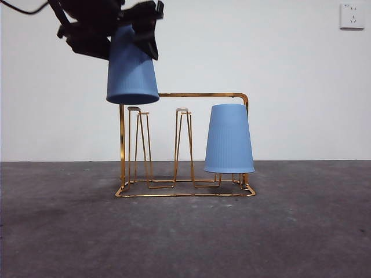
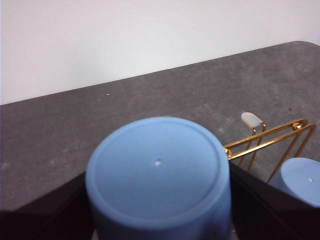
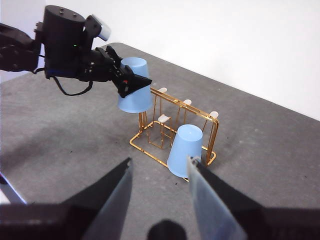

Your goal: Pick up cup 1,put cup 1 in the cup rack,pick up cup 2,put cup 2 in the cup rack

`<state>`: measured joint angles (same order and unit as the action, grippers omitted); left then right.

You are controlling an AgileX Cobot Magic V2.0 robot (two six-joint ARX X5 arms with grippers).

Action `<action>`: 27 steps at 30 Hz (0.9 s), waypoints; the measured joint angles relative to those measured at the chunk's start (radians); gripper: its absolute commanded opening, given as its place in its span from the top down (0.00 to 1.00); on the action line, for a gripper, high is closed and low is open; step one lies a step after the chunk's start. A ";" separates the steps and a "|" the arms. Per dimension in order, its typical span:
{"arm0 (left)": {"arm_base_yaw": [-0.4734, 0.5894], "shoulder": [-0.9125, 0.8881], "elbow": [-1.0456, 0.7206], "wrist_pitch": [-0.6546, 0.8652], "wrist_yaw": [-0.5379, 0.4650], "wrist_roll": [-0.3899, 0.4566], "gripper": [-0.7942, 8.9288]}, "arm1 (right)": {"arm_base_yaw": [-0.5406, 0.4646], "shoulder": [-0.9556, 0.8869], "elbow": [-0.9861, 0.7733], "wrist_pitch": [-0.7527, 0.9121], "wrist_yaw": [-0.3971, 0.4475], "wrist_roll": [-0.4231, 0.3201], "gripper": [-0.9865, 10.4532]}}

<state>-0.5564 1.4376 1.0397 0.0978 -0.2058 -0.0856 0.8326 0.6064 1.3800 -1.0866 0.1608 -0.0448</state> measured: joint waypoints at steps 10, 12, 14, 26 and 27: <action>0.003 0.117 0.000 0.045 0.024 -0.001 0.93 | 0.000 0.000 0.000 -0.020 0.026 0.005 0.75; 0.004 0.137 0.002 0.072 0.024 0.005 0.93 | 0.000 0.000 0.000 -0.020 0.026 0.005 0.75; 0.004 0.148 0.005 0.084 0.023 0.006 0.93 | 0.000 0.000 0.000 -0.020 0.027 0.005 0.75; 0.000 0.187 0.022 0.118 0.010 0.007 0.93 | 0.000 0.000 0.000 -0.045 0.071 0.005 0.75; -0.001 0.186 0.022 0.118 0.009 0.007 0.93 | 0.000 0.000 0.000 -0.050 0.077 0.005 0.75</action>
<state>-0.5575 1.6234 1.0615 0.2157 -0.1967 -0.0788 0.8326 0.6064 1.3800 -1.1370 0.2375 -0.0399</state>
